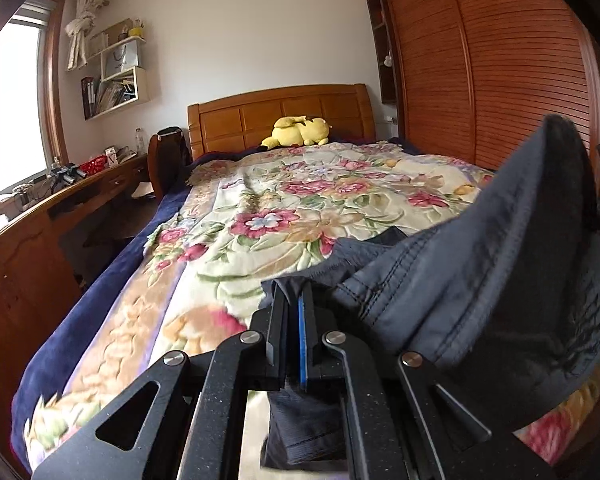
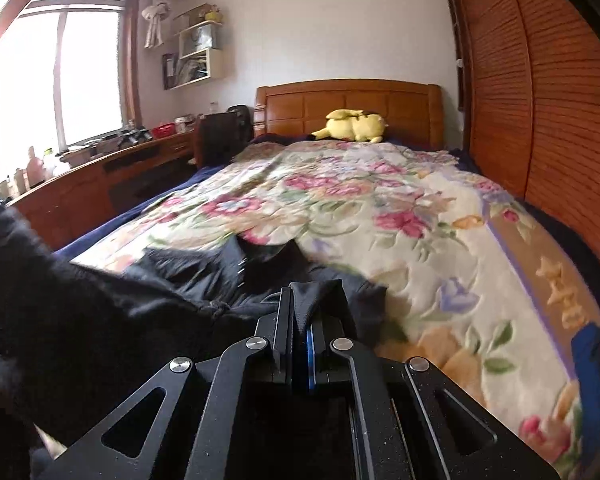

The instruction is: Fold large clothes

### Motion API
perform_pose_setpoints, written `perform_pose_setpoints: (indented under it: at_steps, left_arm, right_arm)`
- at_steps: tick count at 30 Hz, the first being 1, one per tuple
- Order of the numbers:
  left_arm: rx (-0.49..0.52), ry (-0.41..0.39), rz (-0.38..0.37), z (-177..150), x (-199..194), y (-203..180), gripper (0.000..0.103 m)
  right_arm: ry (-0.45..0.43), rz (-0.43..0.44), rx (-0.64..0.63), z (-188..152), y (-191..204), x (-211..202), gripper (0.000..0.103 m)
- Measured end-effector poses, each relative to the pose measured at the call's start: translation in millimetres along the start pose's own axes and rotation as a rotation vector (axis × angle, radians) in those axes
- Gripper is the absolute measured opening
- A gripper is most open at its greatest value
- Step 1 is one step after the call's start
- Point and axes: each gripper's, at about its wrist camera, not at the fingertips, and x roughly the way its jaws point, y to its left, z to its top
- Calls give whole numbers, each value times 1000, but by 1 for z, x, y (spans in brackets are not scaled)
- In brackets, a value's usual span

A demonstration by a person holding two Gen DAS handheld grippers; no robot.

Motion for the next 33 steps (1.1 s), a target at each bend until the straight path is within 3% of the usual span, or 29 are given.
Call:
perform_pose_setpoints:
  at_steps: [7,10,16,25,30,33]
  left_arm:
    - [18,12,34,23,49,6,4]
    - [5,45,3,24,69,11,4]
    - [32,78,24,39,102,10,4]
    - [25,100,14,66,123,15,4]
    - [32,131,5,62,135,11,5]
    - [3,139,-12,56,134,15,10]
  right_arm:
    - [22,-81,-29,31,-10,53,4]
    - [32,-104,-19,33,-16,66,4]
    - [59,-125,-18,37,-10,89,4]
    - [103,-203,-34,59,-4,126,4]
    - [146,-208,-22,57,-8,135,4]
    - [196,-257,-87,48,4,147,4]
